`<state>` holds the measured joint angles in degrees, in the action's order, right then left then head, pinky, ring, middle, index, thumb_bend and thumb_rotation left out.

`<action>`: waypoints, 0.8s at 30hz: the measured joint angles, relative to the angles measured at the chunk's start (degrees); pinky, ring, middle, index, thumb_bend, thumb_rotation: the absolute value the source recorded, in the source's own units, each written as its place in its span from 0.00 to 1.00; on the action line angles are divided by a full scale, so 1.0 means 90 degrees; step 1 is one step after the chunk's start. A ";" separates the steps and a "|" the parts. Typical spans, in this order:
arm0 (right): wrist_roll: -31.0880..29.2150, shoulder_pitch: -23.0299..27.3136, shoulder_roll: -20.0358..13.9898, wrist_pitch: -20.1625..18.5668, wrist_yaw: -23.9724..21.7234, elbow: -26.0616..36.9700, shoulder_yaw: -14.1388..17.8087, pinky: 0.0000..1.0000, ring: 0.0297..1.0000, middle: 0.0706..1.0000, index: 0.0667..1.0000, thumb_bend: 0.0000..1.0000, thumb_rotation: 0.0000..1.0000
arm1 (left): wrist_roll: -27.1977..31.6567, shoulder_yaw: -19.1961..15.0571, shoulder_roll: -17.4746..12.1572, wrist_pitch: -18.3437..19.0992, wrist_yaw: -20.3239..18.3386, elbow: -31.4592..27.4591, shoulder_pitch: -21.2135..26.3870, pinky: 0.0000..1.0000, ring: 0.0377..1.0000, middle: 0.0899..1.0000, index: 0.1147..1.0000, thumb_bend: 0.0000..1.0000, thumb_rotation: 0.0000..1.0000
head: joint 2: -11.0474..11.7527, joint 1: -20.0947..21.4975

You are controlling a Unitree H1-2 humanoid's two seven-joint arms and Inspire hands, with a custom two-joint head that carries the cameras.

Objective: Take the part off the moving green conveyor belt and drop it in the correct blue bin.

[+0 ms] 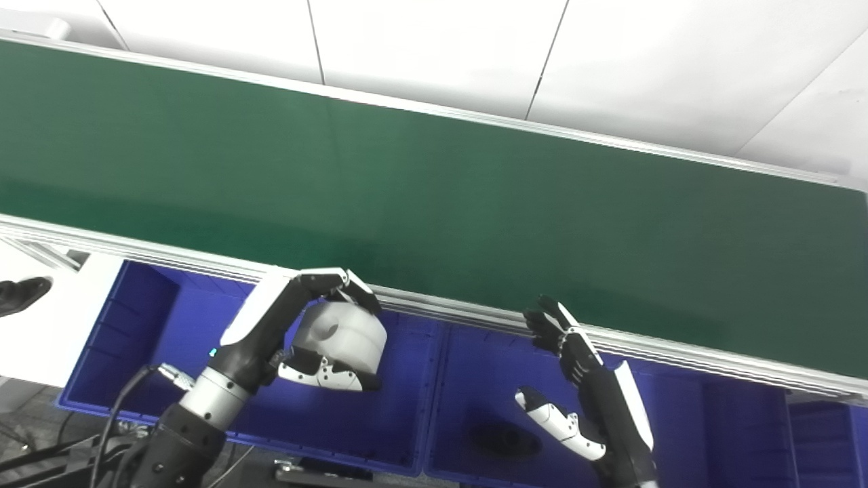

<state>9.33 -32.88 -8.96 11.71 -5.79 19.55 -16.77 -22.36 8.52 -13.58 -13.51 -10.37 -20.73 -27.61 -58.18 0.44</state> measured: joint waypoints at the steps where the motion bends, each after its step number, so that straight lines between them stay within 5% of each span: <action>1: -0.0007 0.0004 -0.0003 -0.0015 -0.0018 0.0012 0.0016 0.84 0.87 0.84 0.92 0.67 0.58 | -0.0092 0.0020 0.0020 -0.0059 0.0059 0.0157 -0.0001 0.51 0.43 0.46 0.43 0.50 0.00 | 0.0000 0.0000; 8: -0.0139 0.0108 -0.0007 -0.0038 -0.0130 0.0021 0.0132 0.86 0.88 0.84 0.92 0.68 0.58 | -0.0826 0.0190 0.0042 -0.0491 0.0374 0.1160 0.0178 0.54 0.49 0.48 0.38 0.50 0.00 | 0.0010 -0.0029; 11: -0.0160 0.0140 -0.0005 -0.0041 -0.0138 0.0020 0.0182 0.86 0.89 0.85 0.93 0.69 0.58 | -0.1456 0.0283 0.0030 -0.0472 0.0519 0.1390 0.0318 0.74 0.65 0.49 0.39 0.51 0.00 | 0.0020 -0.0049; 13: -0.0180 0.0142 -0.0004 -0.0042 -0.0138 0.0015 0.0198 0.86 0.89 0.85 0.93 0.70 0.58 | -0.2124 0.0400 -0.0035 -0.0315 0.0553 0.1434 0.0426 0.90 0.74 0.63 0.42 0.50 0.06 | 0.0029 -0.0049; 15: -0.0182 0.0146 0.0000 -0.0047 -0.0139 0.0013 0.0204 0.86 0.89 0.85 0.93 0.70 0.59 | -0.2882 0.0540 -0.0139 0.0199 0.0290 0.1290 0.0486 0.97 0.80 0.71 0.63 0.52 0.33 | 0.0020 -0.0039; 16: -0.0182 0.0145 0.0009 -0.0055 -0.0139 0.0014 0.0204 0.86 0.89 0.85 0.93 0.69 0.59 | -0.3173 0.0593 -0.0193 0.0498 -0.0003 0.1120 0.0483 0.99 0.86 0.79 0.71 0.60 0.60 | 0.0020 -0.0039; 18: -0.0171 0.0131 0.0030 -0.0076 -0.0136 0.0014 0.0206 0.85 0.88 0.84 0.93 0.68 0.59 | -0.3565 0.0681 -0.0295 0.1002 -0.0574 0.0638 0.0444 1.00 0.95 0.90 0.81 0.69 0.81 | 0.0029 0.0000; 21: -0.0120 0.0131 0.0061 -0.0080 -0.0133 0.0015 0.0203 0.84 0.88 0.84 0.92 0.68 0.59 | -0.3545 0.0693 -0.0372 0.1382 -0.1163 0.0076 0.0382 1.00 1.00 0.96 0.87 0.77 0.84 | 0.0049 0.0000; 24: -0.0067 0.0112 0.0083 -0.0085 -0.0131 0.0016 0.0193 0.85 0.88 0.85 0.92 0.68 0.59 | -0.2728 0.0611 -0.0408 0.1347 -0.1213 -0.0120 0.0213 1.00 0.99 0.97 0.87 0.80 0.76 | 0.0059 0.0048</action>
<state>8.73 -31.87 -8.21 10.94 -6.97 19.69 -15.03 -46.92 14.02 -17.26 -1.39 -21.28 -21.81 -25.69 -57.66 0.88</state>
